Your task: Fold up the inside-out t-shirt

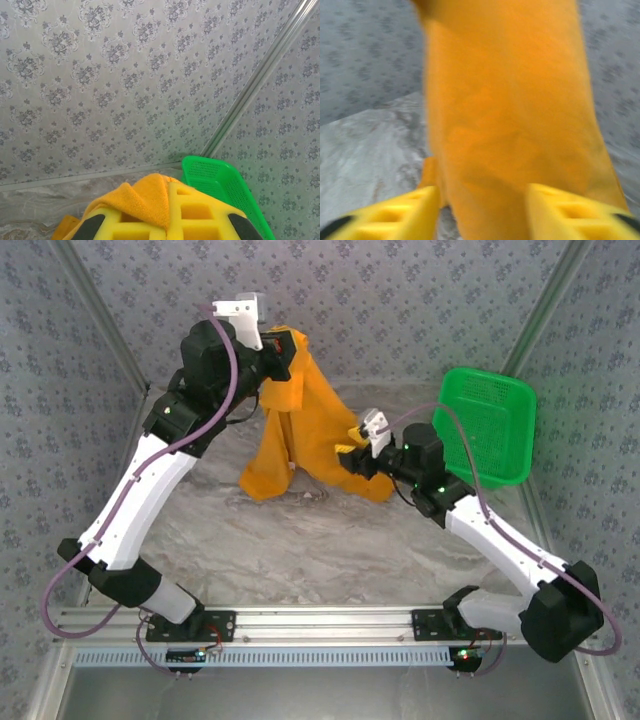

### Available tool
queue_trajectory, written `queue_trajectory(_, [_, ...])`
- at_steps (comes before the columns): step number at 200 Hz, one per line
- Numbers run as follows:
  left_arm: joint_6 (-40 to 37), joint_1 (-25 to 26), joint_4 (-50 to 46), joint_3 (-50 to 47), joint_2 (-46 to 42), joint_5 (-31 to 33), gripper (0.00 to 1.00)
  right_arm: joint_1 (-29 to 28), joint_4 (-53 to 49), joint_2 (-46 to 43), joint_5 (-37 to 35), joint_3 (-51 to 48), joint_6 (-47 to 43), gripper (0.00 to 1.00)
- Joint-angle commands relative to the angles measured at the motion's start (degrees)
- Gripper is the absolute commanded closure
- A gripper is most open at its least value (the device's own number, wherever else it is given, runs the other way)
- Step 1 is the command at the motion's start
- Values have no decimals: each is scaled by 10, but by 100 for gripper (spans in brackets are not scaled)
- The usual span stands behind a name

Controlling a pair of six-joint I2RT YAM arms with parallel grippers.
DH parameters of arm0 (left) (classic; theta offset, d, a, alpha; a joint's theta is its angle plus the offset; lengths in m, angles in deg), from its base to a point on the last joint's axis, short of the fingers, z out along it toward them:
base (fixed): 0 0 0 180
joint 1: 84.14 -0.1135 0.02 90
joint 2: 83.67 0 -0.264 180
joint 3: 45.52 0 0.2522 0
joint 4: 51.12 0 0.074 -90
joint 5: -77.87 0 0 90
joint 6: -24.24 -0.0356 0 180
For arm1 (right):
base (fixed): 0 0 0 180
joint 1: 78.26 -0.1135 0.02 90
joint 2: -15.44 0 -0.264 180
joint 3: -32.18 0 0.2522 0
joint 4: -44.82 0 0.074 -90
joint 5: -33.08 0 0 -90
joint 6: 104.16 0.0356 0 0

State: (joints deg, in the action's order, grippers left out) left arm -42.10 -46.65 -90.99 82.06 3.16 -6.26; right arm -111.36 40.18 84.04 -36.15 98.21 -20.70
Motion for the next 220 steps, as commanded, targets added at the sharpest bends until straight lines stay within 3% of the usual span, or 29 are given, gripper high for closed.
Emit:
queue_trajectory(1, [16,1,19,32,-7,-13,100,-74,-13,61,58,-14,-57,33])
queue_trajectory(30, [35,1,-9,51,7,-24,100,-149,198,169,44,-50,-74,31])
queue_trajectory(55, [46,1,-31,69,16,-31,100,-176,238,275,-19,1,-42,29])
queue_trajectory(86, [52,1,-51,76,16,-41,100,-167,322,373,-101,32,-9,23])
queue_trajectory(152, [67,1,-60,76,17,-59,100,-109,416,442,-69,34,-44,19])
queue_trajectory(186, [75,1,-60,73,19,-65,100,-93,431,460,-15,56,-60,19])
queue_trajectory(211, [75,1,-58,73,21,-66,100,-86,429,482,11,87,-65,22])
queue_trajectory(220, [73,2,-58,73,20,-64,100,-85,429,491,30,97,-61,29])
